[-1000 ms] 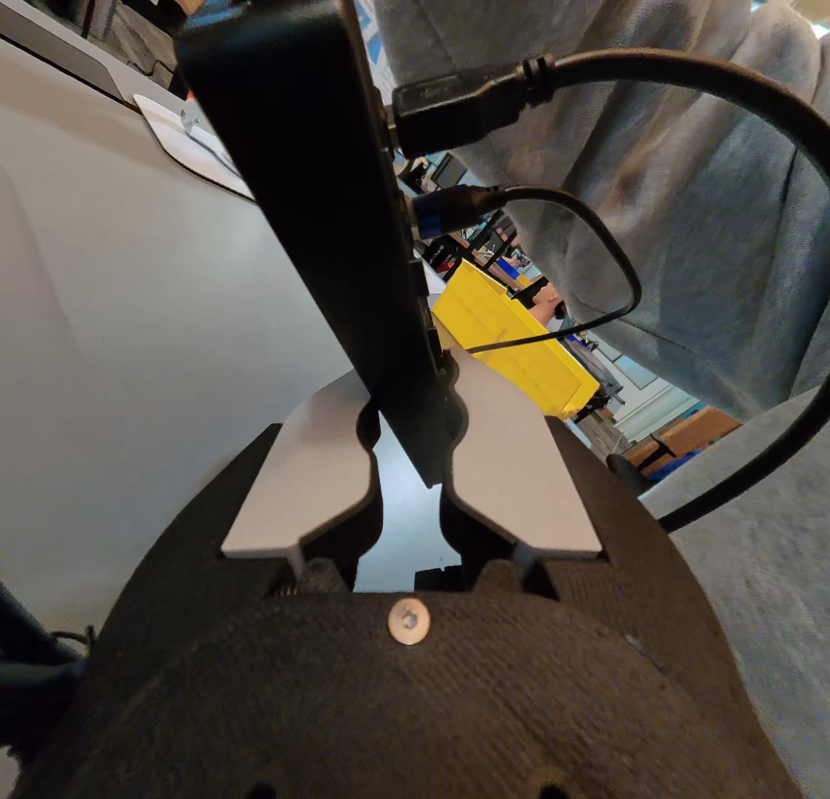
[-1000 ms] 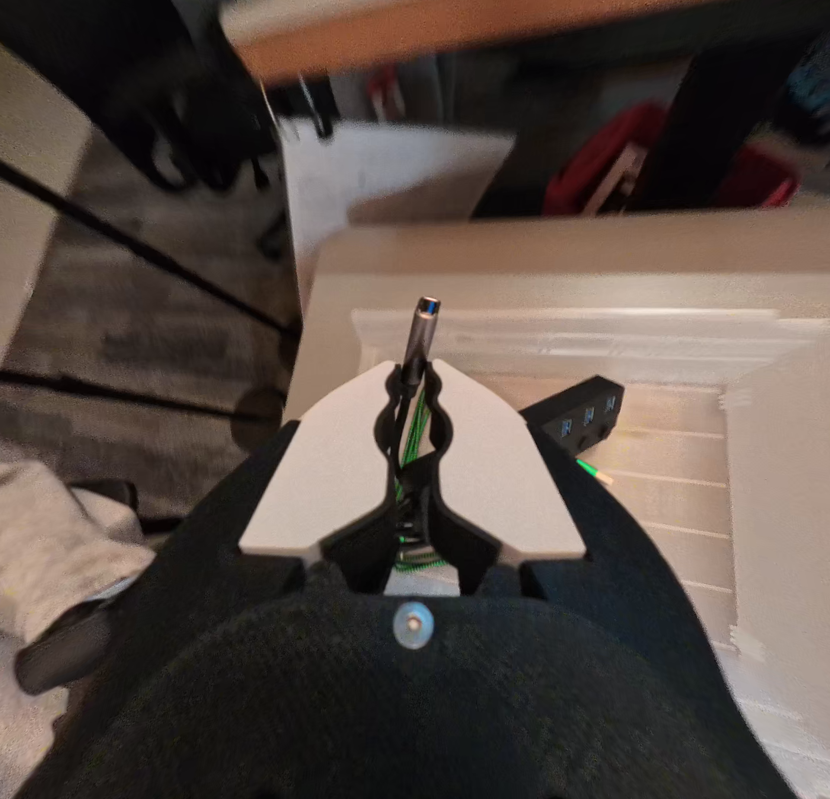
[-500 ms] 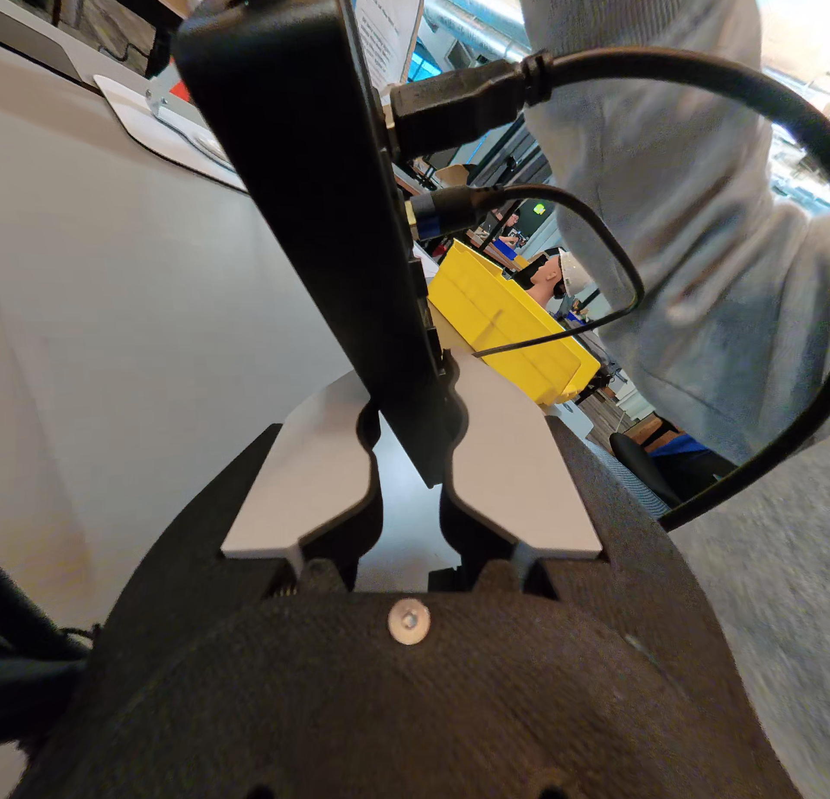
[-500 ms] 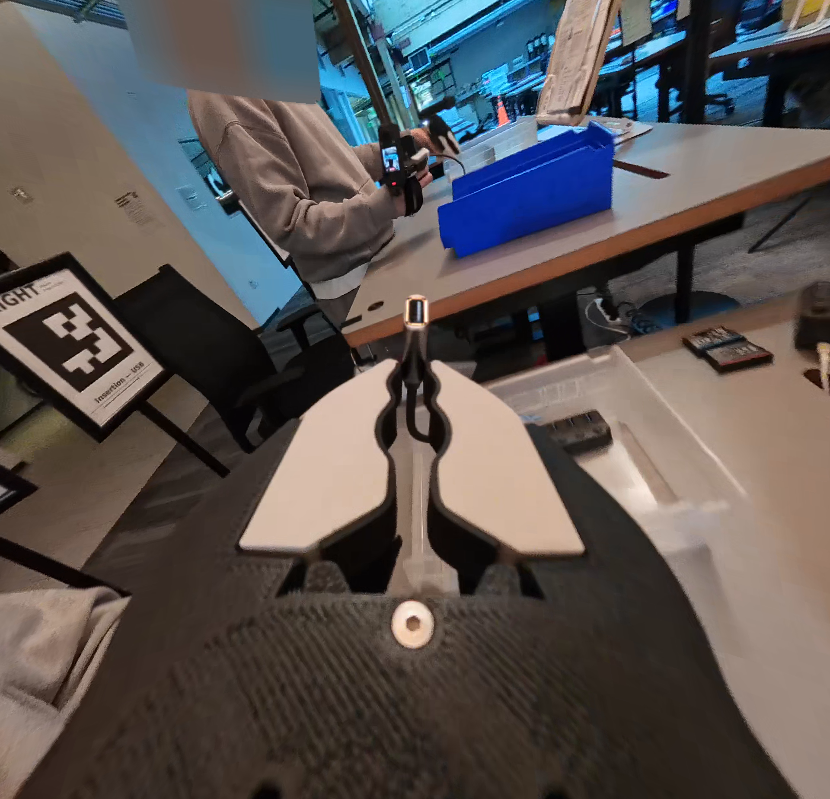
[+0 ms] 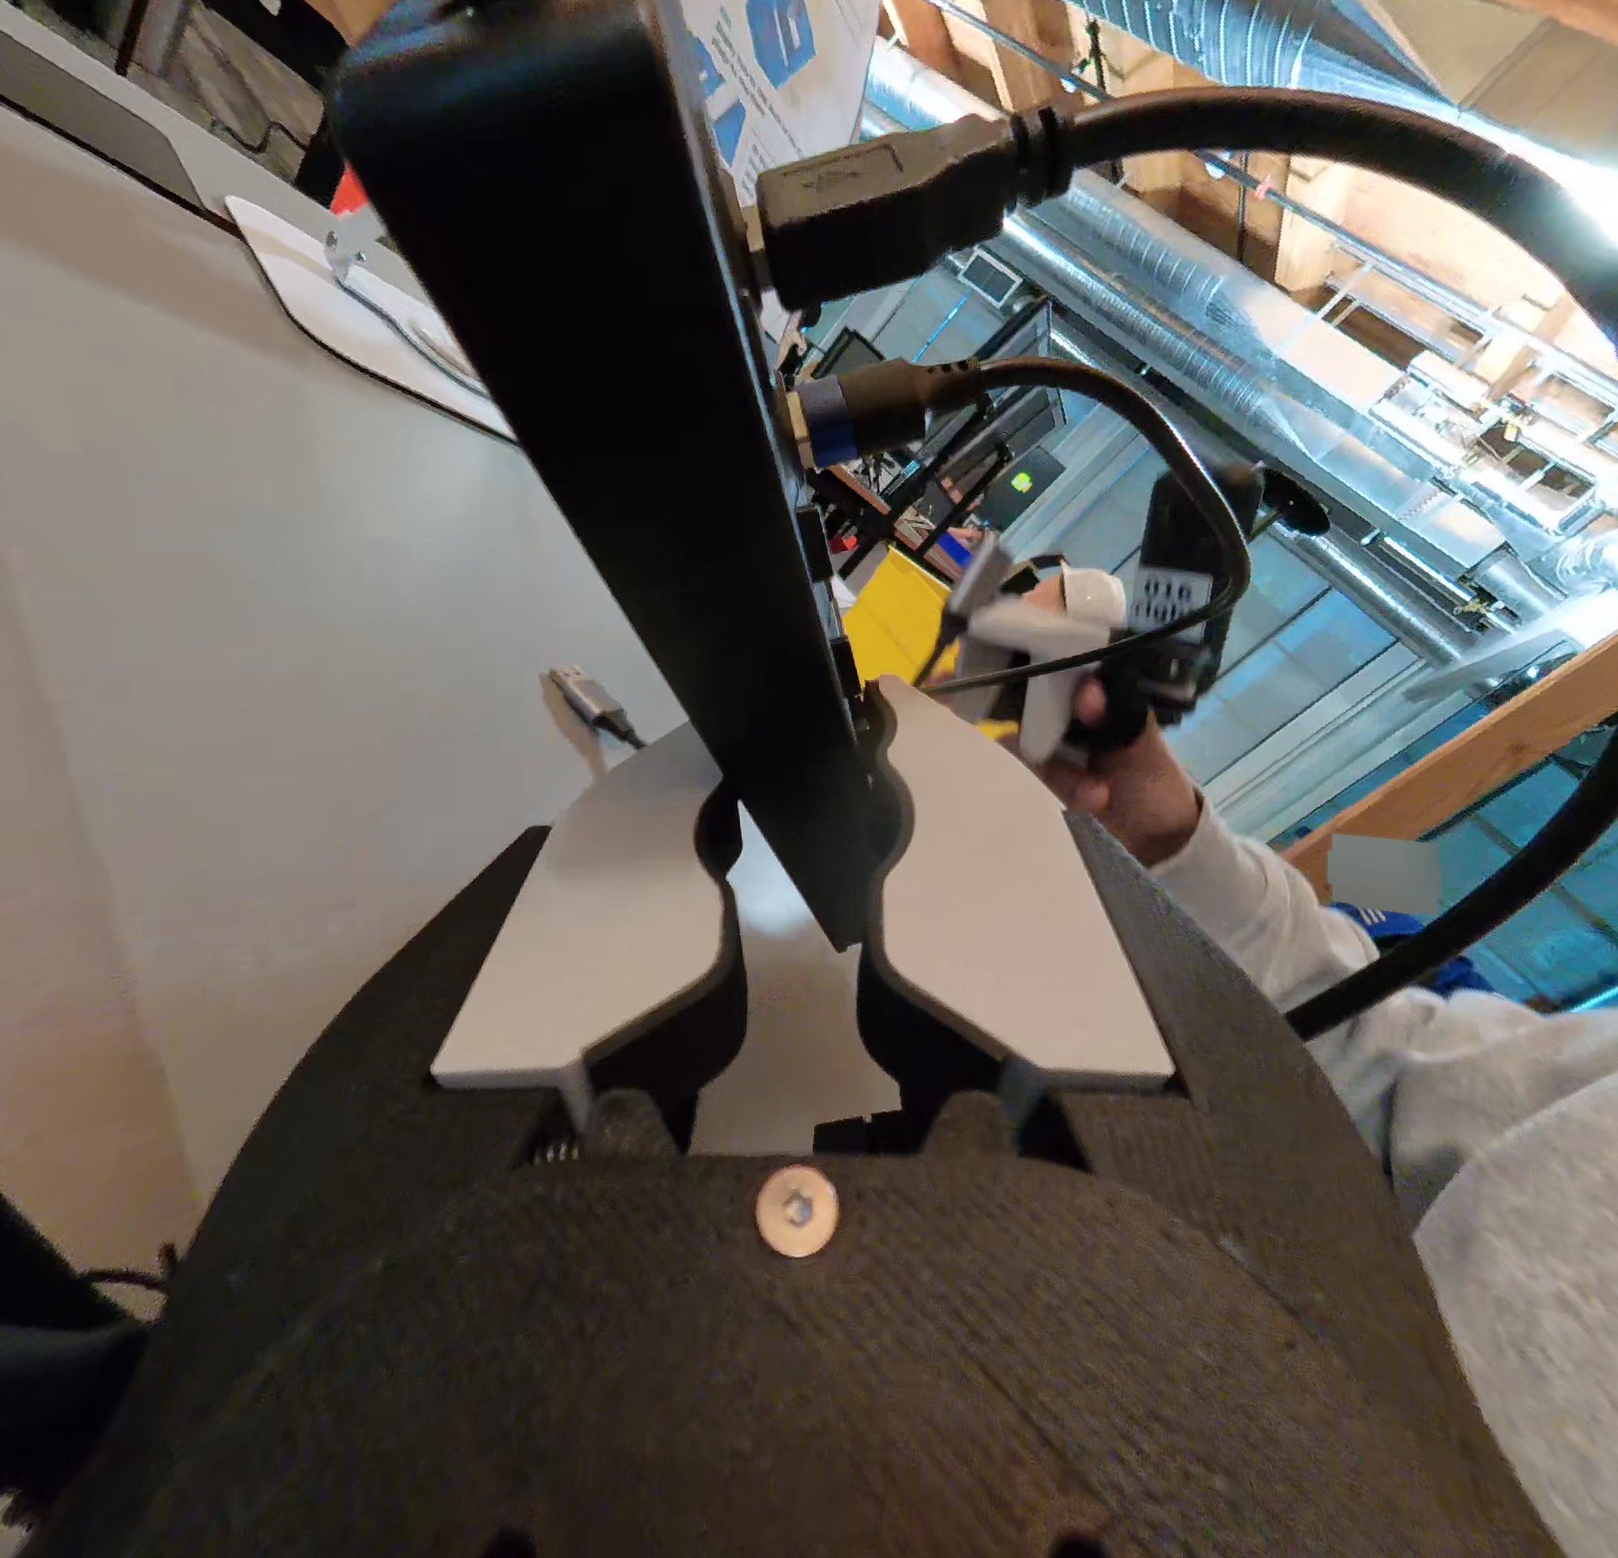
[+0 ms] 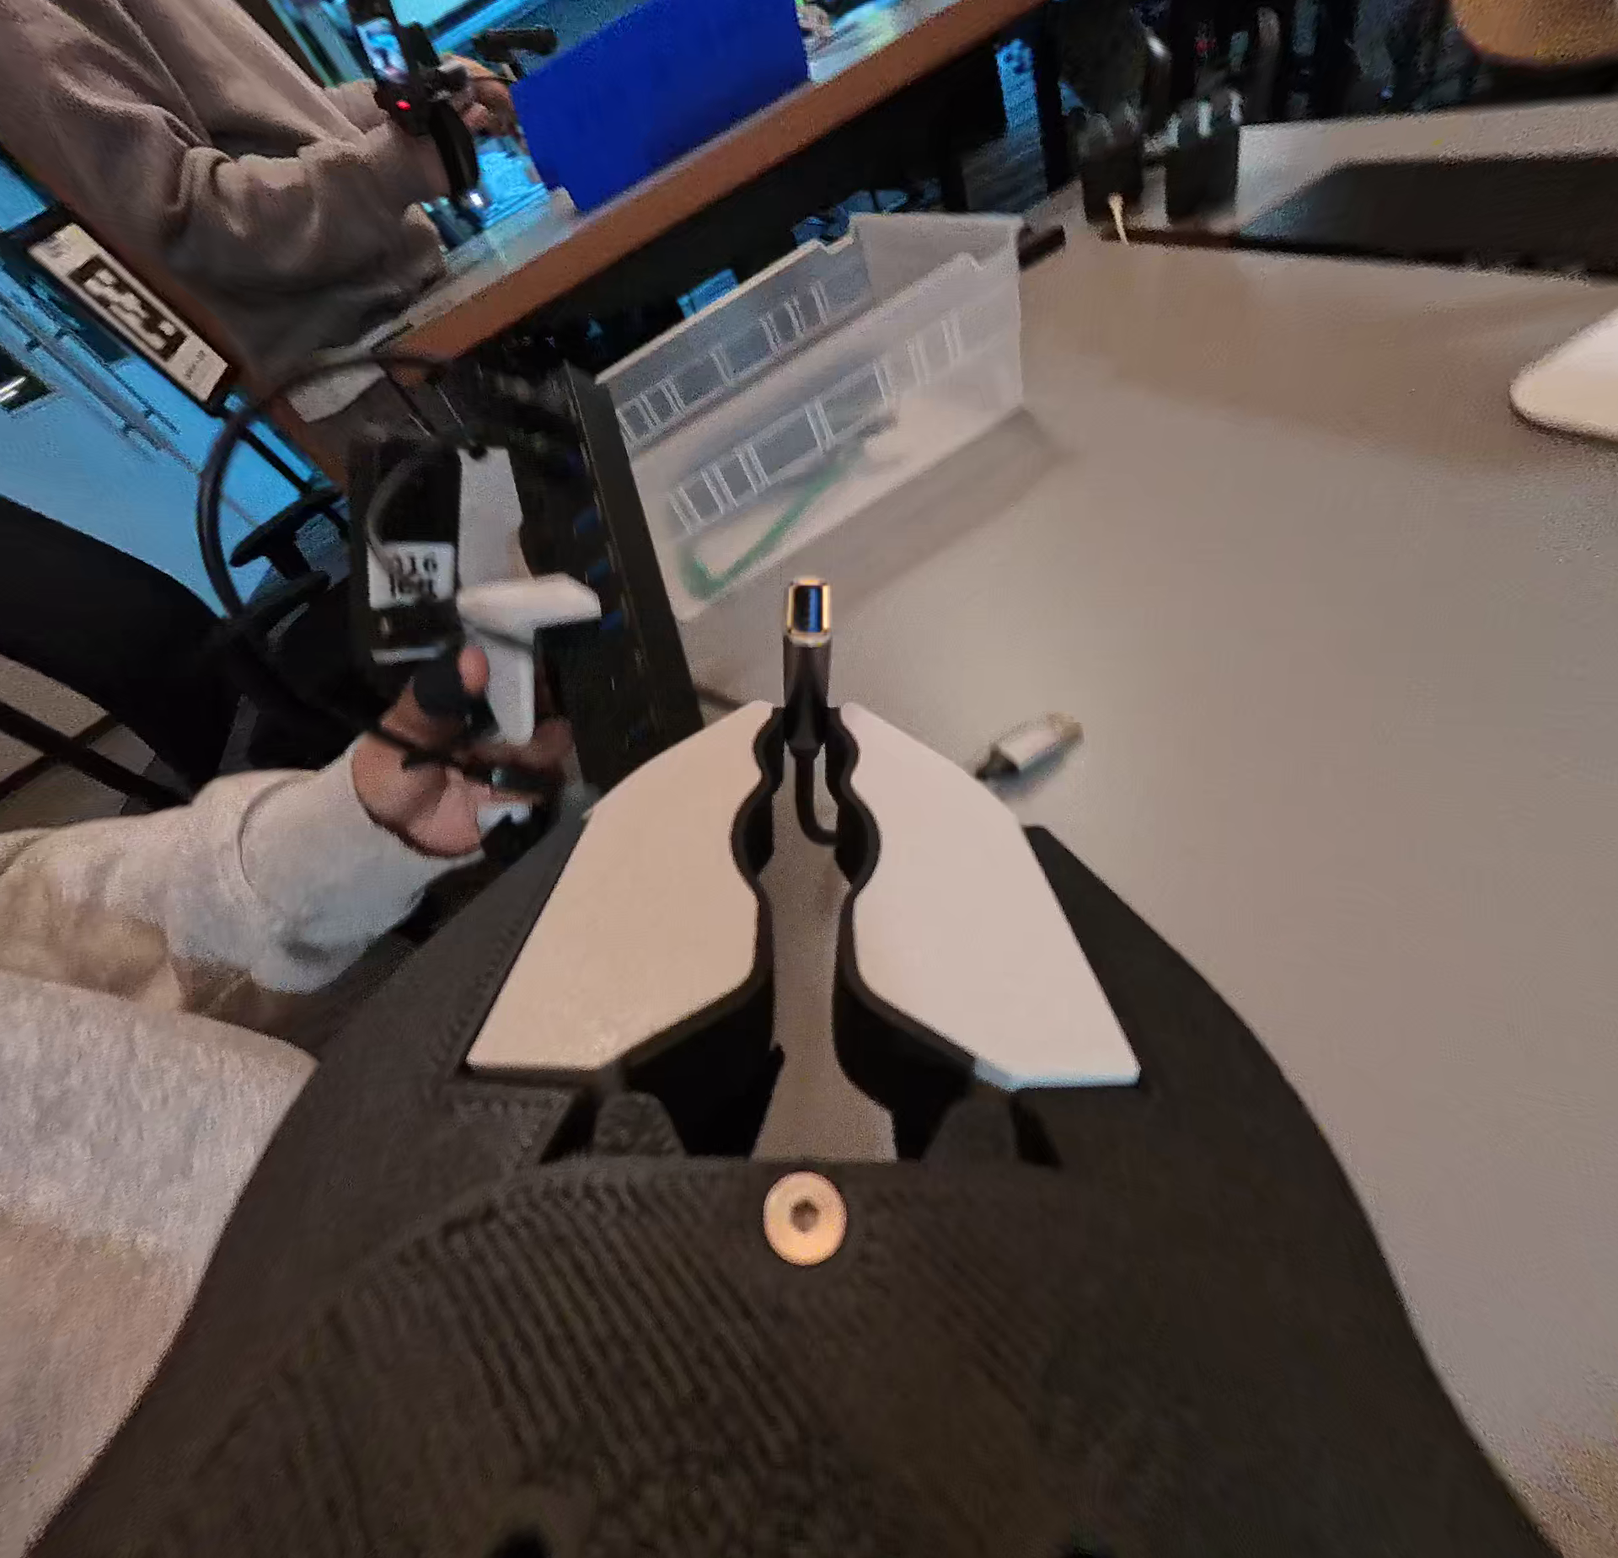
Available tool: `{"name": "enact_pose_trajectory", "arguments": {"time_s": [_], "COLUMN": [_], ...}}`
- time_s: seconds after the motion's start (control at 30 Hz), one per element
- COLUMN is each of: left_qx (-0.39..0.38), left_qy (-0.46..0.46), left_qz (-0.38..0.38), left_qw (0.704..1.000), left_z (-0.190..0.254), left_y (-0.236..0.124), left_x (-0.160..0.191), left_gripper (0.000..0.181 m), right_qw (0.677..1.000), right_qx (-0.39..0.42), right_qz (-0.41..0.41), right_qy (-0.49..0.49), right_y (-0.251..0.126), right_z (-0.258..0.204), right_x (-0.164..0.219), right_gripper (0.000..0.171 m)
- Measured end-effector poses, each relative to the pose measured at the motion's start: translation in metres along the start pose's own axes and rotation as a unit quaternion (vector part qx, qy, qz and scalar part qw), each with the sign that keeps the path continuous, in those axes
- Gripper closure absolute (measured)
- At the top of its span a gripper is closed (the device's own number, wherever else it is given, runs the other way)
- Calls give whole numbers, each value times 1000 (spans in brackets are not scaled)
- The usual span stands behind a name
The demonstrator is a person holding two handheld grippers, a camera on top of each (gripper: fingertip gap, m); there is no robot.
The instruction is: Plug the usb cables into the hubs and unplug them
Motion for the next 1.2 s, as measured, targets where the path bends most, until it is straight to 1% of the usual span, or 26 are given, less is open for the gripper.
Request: {"name": "enact_pose_trajectory", "arguments": {"time_s": [0.1,0.17,0.23,0.33,0.43,0.53,0.63,0.67,0.7,0.77,0.87,1.03,1.07,1.13,1.2], "left_qx": [2,3,2,6,16,27,32,33,33,33,29,15,14,11,6], "left_qy": [8,21,39,51,46,43,47,48,48,45,44,59,60,63,68], "left_qz": [-2,-5,-8,-9,-14,-22,-30,-33,-35,-35,-30,-40,-40,-40,-43], "left_qw": [1000,1000,999,999,999,998,998,998,998,998,998,997,997,997,997], "left_z": [0,0,0,-2,-4,-3,-2,-2,-2,-3,-3,-5,-5,-4,-5], "left_y": [13,23,33,46,59,71,80,82,83,84,82,75,73,68,64], "left_x": [-4,-7,-11,-17,-18,-16,-12,-11,-10,-10,-11,-6,-5,-5,-4], "left_gripper": [154,154,154,154,154,154,154,154,155,154,154,154,154,154,154], "right_qw": [999,998,996,991,981,972,954,950,949,949,950,946,945,943,936], "right_qx": [21,26,46,68,107,175,269,283,289,289,274,244,237,227,236], "right_qz": [-7,-14,-22,-80,-135,-145,-133,-128,-121,-115,-130,-176,-187,-203,-220], "right_qy": [32,62,72,79,82,56,-1,-17,-27,-44,-73,-120,-128,-135,-142], "right_y": [-29,-47,-64,-81,-93,-104,-119,-120,-119,-111,-91,-35,-22,1,17], "right_z": [3,2,4,5,8,17,33,34,34,32,29,34,35,41,54], "right_x": [34,48,61,90,116,120,110,105,102,98,99,92,90,86,85], "right_gripper": [162,162,162,162,160,149,140,137,134,134,136,138,136,125,115]}}
Point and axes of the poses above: each gripper's, where its closed fingertips meet, y out along the fingers, x out of its underside, z = x × y across the jaws, the point moved 1 cm from there along -y, back along the fingers, and after that the axes turned 7 degrees about -y, right-handed, at the moved point
